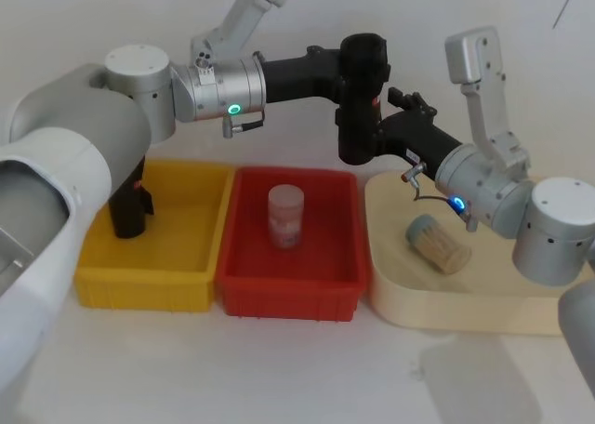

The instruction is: Pick up the garbage bag with the one hand and transfer it to the other hand.

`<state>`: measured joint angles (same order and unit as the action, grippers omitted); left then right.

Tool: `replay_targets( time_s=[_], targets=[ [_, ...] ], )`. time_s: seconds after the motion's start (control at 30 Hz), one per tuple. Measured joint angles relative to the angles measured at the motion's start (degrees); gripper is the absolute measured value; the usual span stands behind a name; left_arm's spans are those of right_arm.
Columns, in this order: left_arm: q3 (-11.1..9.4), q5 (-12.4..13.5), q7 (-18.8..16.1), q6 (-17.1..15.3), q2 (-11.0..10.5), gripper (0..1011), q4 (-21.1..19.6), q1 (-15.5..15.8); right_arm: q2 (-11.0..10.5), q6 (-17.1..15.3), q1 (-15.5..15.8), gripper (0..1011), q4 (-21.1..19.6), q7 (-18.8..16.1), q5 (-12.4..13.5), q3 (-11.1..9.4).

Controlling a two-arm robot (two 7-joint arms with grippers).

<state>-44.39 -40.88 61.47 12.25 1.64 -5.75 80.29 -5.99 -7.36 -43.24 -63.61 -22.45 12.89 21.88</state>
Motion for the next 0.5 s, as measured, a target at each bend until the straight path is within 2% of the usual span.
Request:
replay_targets(
  time_s=[0.27, 0.5],
  targets=[
    [0.0, 0.0, 0.0, 0.0, 0.0, 348, 0.0, 0.0, 0.3, 0.0, -1.0, 1001, 1.3, -0.2, 0.4, 0.2],
    [0.0, 0.0, 0.0, 0.0, 0.0, 348, 0.0, 0.0, 1.6, 1.5, -2.6, 1001, 4.7, 1.0, -0.2, 0.7]
  ],
)
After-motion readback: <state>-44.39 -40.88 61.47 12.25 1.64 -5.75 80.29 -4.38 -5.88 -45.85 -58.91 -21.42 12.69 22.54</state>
